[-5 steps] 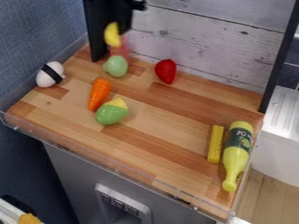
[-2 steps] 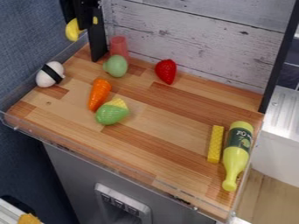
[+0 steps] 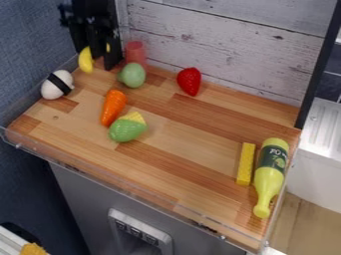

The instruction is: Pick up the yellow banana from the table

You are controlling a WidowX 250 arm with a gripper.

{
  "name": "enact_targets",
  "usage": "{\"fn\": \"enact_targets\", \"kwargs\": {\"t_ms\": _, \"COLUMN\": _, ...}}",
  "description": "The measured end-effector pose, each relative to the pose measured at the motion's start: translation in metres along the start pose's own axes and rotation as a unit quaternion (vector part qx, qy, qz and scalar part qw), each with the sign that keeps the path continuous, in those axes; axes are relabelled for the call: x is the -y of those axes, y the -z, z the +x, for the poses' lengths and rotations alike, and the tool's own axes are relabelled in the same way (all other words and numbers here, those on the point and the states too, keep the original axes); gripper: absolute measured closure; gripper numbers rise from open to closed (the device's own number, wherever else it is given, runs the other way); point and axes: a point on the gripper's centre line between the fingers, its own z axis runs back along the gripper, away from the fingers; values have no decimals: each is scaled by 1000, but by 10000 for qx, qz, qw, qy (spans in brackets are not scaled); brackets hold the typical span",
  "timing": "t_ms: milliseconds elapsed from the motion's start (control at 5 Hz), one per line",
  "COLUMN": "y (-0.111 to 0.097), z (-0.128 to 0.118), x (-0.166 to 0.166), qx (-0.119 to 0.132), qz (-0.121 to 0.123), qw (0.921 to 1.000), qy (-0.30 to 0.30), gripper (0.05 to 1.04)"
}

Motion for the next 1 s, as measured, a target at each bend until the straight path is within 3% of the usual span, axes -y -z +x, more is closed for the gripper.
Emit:
{"fn": "enact_targets", "kwargs": {"t_ms": 400, "y": 49, "z": 0, "x": 2, "qx": 2, "qz": -4, "qw": 9996, "qy": -269, "gripper": 741}}
{"fn": "enact_targets", "kwargs": {"t_ms": 600, "y": 54, "z": 2, "x": 2, "qx": 115, "qz": 45, "qw": 9999, "qy": -76, "gripper": 671}}
{"fn": "enact_targets", "kwargs": {"t_ms": 800, "y": 58, "z": 3, "x": 4, "qx": 112, "qz": 33, "qw": 9997, "qy": 210, "gripper": 370}}
{"fn": "enact_targets", "kwargs": {"t_ms": 1000, "y": 51, "z": 2, "x": 7, "qx": -51, "qz": -31, "qw": 9988, "qy": 487, "gripper": 118}}
